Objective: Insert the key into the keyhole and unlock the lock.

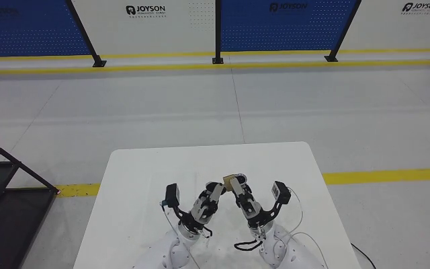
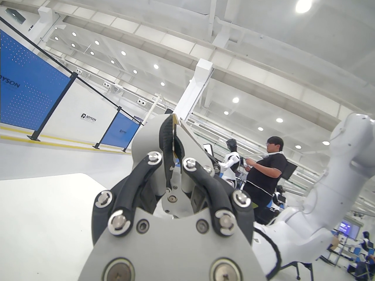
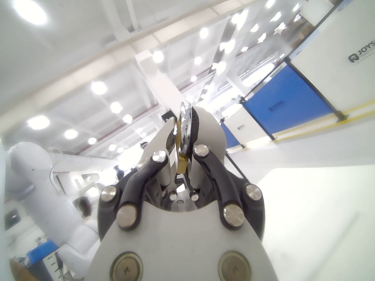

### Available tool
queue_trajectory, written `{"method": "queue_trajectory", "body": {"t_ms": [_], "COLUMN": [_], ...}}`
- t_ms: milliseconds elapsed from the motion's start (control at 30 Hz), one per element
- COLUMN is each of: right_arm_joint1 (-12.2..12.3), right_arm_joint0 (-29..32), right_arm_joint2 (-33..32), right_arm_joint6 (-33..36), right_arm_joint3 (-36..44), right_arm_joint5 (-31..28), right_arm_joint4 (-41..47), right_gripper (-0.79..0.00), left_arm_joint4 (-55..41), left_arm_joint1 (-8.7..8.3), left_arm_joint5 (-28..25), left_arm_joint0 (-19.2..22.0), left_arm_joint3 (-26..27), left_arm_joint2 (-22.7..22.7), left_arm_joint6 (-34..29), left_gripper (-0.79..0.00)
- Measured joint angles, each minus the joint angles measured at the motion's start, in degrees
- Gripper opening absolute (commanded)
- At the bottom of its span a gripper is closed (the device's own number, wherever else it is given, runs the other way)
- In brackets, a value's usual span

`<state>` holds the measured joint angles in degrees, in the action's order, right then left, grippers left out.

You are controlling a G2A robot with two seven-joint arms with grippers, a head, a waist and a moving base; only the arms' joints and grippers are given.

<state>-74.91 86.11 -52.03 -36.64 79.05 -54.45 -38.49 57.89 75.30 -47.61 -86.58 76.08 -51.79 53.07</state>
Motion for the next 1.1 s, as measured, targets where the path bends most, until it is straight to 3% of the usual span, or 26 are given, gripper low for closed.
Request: {"method": "queue_trajectory", "body": {"t_ms": [600, 633, 733, 800, 867, 1100], "right_arm_joint1": [-0.07, -0.08, -0.12, -0.17, -0.24, -0.46], "right_arm_joint0": [1.83, 1.93, 2.14, 2.18, 2.21, 2.47], "right_arm_joint2": [-2.2, -2.32, -2.59, -2.68, -2.77, -3.31], "right_arm_joint6": [7.05, 7.36, 8.1, 8.55, 8.96, 9.26], "right_arm_joint3": [1.93, 2.04, 2.26, 2.33, 2.38, 2.55], "right_arm_joint5": [1.36, 1.4, 1.56, 1.7, 1.88, 1.81], "right_arm_joint4": [4.03, 4.15, 4.47, 4.58, 4.65, 4.75], "right_gripper": [-0.785, -0.785, -0.785, -0.785, -0.785, -0.785], "left_arm_joint4": [10.33, 10.38, 9.86, 9.52, 9.23, 8.63], "left_arm_joint1": [0.63, 0.64, 0.65, 0.65, 0.65, 0.69], "left_arm_joint5": [6.38, 6.37, 5.97, 5.73, 5.49, 5.2], "left_arm_joint0": [0.52, 0.5, 0.47, 0.48, 0.48, 0.55], "left_arm_joint3": [-2.92, -2.99, -3.04, -3.0, -2.97, -2.94], "left_arm_joint2": [0.35, 0.37, 0.41, 0.4, 0.39, 0.36], "left_arm_joint6": [9.67, 9.89, 9.59, 9.34, 9.09, 8.8], "left_gripper": [-0.785, -0.637, -0.622, -0.505, -0.443, -0.496]}}
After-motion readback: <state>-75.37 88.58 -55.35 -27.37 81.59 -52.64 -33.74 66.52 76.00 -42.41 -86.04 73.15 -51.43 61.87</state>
